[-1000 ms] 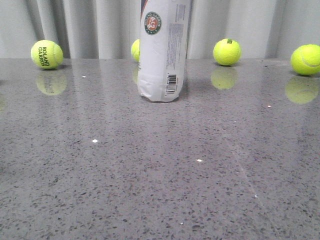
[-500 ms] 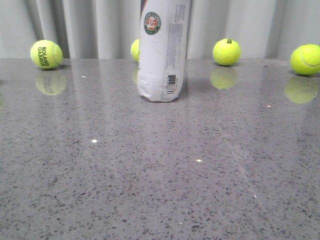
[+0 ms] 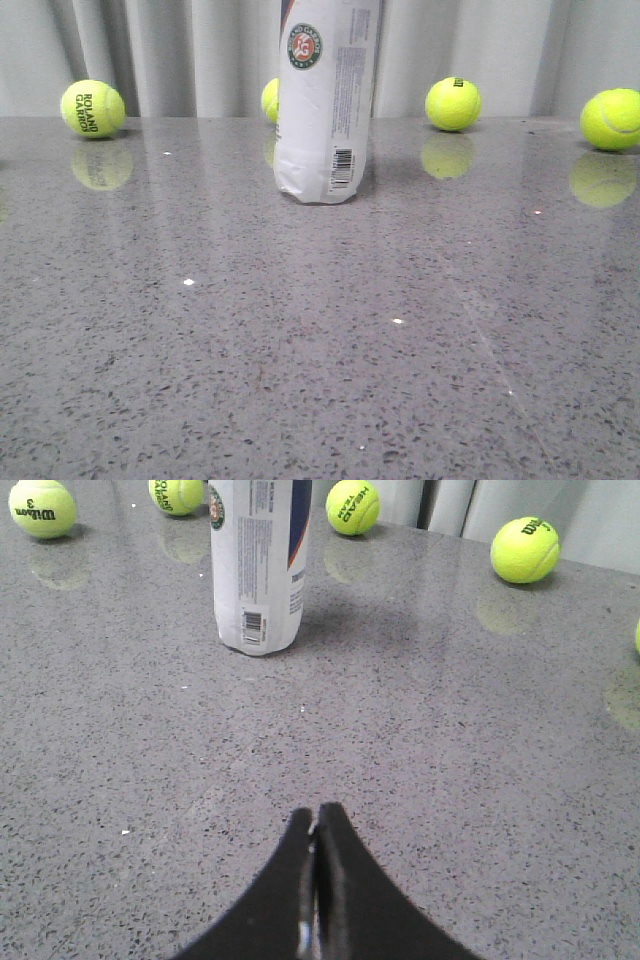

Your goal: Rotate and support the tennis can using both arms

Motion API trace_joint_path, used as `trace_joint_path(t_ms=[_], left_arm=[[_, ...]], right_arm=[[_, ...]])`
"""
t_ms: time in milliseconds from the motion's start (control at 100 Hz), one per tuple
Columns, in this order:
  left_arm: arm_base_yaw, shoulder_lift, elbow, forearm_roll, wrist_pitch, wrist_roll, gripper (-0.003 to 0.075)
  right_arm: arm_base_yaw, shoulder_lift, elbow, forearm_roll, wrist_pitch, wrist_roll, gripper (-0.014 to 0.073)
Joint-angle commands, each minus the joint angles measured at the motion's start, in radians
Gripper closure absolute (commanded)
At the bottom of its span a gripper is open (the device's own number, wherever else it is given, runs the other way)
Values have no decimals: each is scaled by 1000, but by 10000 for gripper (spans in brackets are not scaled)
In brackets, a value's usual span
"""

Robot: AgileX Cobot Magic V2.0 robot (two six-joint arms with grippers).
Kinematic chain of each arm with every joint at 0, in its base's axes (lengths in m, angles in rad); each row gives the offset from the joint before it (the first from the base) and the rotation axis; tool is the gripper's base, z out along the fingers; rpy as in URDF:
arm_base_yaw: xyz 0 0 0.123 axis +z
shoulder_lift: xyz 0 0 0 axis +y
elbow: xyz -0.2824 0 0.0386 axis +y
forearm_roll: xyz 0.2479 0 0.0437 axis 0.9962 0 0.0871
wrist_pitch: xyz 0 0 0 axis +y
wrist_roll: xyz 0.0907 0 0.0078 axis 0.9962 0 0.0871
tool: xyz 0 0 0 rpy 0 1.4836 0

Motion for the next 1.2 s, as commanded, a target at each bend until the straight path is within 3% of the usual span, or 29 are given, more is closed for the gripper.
trace_joint_path(t_ms=[0, 240, 1190], left_arm=[[5, -29, 35, -10, -98, 3, 740], [17, -202, 44, -6, 16, 1, 740], [18, -198, 44, -6, 18, 1, 740]], right_arm=[[-4, 8, -24, -13, -80, -2, 652], [-4, 8, -24, -13, -80, -2, 652], [-4, 8, -24, -13, -80, -2, 652]])
